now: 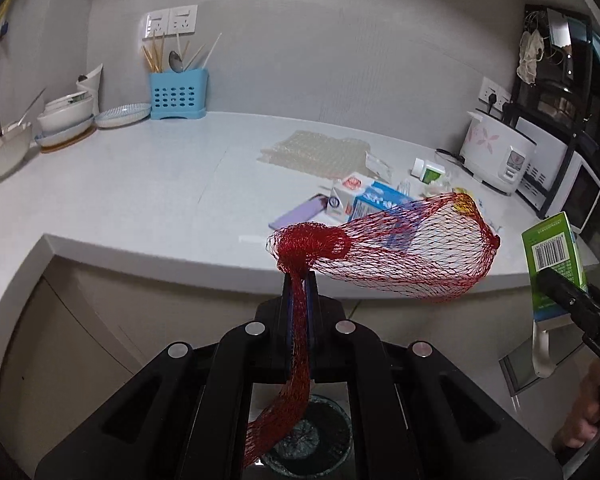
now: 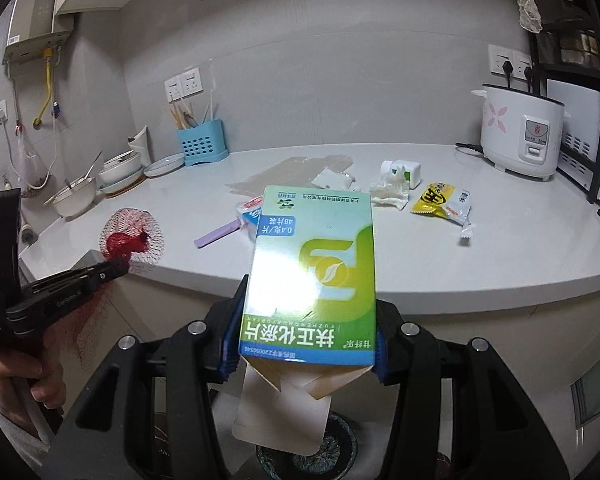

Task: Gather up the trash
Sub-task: 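Carry the net bag and green box down over the floor trash bin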

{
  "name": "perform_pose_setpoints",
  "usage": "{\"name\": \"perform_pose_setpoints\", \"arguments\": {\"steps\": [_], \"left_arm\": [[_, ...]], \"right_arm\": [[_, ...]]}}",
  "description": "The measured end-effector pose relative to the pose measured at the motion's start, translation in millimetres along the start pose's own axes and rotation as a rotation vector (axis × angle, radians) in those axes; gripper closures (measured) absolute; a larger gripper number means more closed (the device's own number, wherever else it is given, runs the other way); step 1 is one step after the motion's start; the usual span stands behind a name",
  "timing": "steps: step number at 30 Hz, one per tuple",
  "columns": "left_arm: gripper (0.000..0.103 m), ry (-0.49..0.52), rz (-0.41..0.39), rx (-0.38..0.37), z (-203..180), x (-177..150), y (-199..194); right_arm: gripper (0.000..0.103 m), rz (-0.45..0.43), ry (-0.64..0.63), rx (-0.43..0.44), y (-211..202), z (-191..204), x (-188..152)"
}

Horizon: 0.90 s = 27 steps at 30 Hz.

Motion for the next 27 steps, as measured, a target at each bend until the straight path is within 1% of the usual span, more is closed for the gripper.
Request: {"name": "perform_pose_setpoints", "arguments": {"steps": [3, 5, 7, 9, 11, 13, 15, 16, 18, 20, 23, 25, 27], "left_arm": [[0.099, -0.006, 0.010, -0.005, 1.1, -30.4, -2.6], [0.099, -0.006, 0.016, -0.011, 0.9, -49.6, -5.1], [0.099, -0.003, 0.015, -0.006, 0.8, -67.8, -7.3], [0.099, 0.000, 0.019, 0.002, 1.5, -85.6, -6.3], [0.099, -0.010, 0.036, 0.001, 4.0, -103.7, 1.0], [0.099, -0.025, 0.062, -0.016, 6.1, -120.7, 13.2], [0.099, -0.026, 0.089, 0.014, 12.3, -139.4, 32.4], [0.099, -0.033, 0.099, 0.010, 13.7, -145.6, 40.4], [0.099, -0.039, 0.123, 0.034, 19.4, -162.6, 61.4], [0.099, -0.060, 0.150, 0.015, 21.9, -177.1, 81.2], [0.099, -0.070, 0.169, 0.023, 27.9, -199.3, 112.4], [0.099, -0.096, 0.212, 0.018, 33.1, -218.1, 137.5], [0.099, -0.112, 0.254, 0.026, 38.1, -234.0, 158.4]], "right_arm": [[0.056, -0.001, -0.027, -0.010, -9.0, 12.0, -27.6], [0.056, 0.014, -0.038, 0.013, -11.6, 22.1, -49.7], [0.056, 0.026, -0.053, 0.017, -11.7, 28.8, -72.2], [0.056, 0.043, -0.054, 0.021, -7.9, 33.4, -94.1], [0.056, 0.079, -0.039, 0.032, 2.1, 35.3, -118.1], [0.056, 0.104, -0.032, 0.031, 14.8, 36.1, -139.2], [0.056, 0.117, -0.025, 0.017, 29.2, 32.9, -156.9], [0.056, 0.125, -0.026, 0.001, 39.0, 29.5, -166.3], [0.056, 0.155, -0.014, 0.000, 59.1, 25.7, -185.9], [0.056, 0.179, -0.005, 0.000, 77.8, 22.7, -202.6], [0.056, 0.213, 0.009, -0.006, 107.2, 16.7, -228.0], [0.056, 0.242, 0.031, -0.012, 125.1, 12.7, -242.7], [0.056, 0.258, 0.020, -0.028, 141.5, 11.9, -255.8]]}}
Point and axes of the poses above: each gripper's, at about its wrist camera, not at the fingertips, and y roughly the way its jaws point, z to its left, x to its top, the point moved 9 cm from there along y, roughly the way its jaws point, and after that the axes turned 5 degrees about -y, right-handed, at the moved point
